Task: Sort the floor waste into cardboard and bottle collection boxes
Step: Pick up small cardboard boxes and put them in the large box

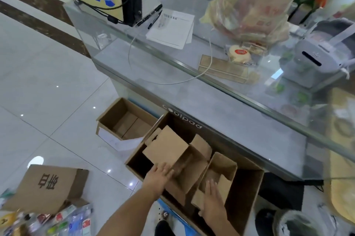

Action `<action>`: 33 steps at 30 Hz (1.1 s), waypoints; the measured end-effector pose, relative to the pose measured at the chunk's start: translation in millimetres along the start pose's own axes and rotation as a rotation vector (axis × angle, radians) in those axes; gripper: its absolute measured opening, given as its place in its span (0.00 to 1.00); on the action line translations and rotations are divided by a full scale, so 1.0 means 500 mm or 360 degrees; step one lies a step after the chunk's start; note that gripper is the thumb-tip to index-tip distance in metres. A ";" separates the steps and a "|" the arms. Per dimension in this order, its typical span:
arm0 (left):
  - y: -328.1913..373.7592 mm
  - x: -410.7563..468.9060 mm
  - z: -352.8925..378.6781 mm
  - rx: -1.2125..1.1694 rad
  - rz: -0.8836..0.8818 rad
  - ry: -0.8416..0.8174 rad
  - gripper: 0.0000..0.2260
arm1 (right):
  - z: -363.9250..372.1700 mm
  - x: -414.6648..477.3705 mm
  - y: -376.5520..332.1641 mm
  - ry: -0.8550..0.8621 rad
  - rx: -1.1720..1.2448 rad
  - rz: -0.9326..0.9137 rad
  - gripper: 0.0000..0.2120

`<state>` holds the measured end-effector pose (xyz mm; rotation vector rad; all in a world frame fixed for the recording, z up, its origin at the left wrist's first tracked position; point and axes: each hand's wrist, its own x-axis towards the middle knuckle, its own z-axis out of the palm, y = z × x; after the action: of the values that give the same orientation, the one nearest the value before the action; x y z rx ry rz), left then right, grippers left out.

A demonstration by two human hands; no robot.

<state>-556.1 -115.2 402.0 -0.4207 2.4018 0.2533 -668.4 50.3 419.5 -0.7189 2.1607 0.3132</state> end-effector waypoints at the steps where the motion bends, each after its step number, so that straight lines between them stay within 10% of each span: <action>1: -0.011 -0.012 0.012 -0.0010 -0.0049 -0.0003 0.34 | -0.001 -0.001 -0.005 -0.0058 0.0011 -0.0001 0.49; 17: -0.251 -0.378 0.291 -0.0819 -0.1198 -0.0086 0.27 | 0.034 -0.043 -0.509 -0.0241 -0.0939 -0.1120 0.33; 33: -0.214 -0.672 0.801 -0.1927 -0.2246 -0.0209 0.29 | 0.487 -0.155 -1.030 -0.0329 -0.2049 -0.1895 0.25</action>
<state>-38.4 -21.0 313.1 -2.2782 1.0506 0.9423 -171.2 -226.1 335.2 -2.3172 0.7901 1.0253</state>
